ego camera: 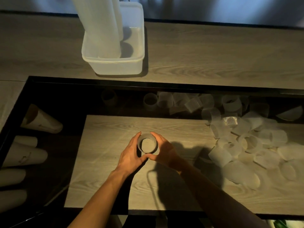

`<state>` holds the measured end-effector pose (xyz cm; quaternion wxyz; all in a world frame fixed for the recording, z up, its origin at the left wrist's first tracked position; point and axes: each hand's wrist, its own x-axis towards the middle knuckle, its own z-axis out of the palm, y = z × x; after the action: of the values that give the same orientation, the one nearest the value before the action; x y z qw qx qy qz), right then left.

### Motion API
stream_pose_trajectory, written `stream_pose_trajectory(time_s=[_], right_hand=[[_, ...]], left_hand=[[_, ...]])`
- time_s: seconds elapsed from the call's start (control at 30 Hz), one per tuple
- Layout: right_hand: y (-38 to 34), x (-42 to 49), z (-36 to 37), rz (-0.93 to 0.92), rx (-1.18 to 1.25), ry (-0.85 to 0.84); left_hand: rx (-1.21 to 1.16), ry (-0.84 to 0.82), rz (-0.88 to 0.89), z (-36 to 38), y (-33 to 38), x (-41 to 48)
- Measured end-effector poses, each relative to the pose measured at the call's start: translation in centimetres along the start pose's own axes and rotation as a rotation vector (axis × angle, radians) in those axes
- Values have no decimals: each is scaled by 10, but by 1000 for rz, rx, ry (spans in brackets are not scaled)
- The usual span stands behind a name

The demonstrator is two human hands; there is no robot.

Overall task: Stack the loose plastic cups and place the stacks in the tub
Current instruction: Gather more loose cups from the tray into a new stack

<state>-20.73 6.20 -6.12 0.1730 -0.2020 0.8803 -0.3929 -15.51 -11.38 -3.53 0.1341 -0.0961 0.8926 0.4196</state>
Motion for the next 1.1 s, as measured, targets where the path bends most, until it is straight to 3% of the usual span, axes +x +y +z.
stream_pose_trajectory(time_s=[0.23, 0.37, 0.53, 0.83, 1.1], right_hand=[[-11, 11, -11, 78, 102, 33], [-14, 45, -32, 148, -87, 196], [-20, 90, -59, 260, -335, 133], [-15, 128, -47, 246, -454, 3], [-10, 87, -49, 62, -461, 93]], left_hand=[[13, 61, 14, -20, -8, 2], [24, 98, -35, -35, -17, 3], [26, 53, -88, -41, -29, -2], [20, 104, 42, -42, -29, -14], [99, 194, 148, -49, 23, 20]])
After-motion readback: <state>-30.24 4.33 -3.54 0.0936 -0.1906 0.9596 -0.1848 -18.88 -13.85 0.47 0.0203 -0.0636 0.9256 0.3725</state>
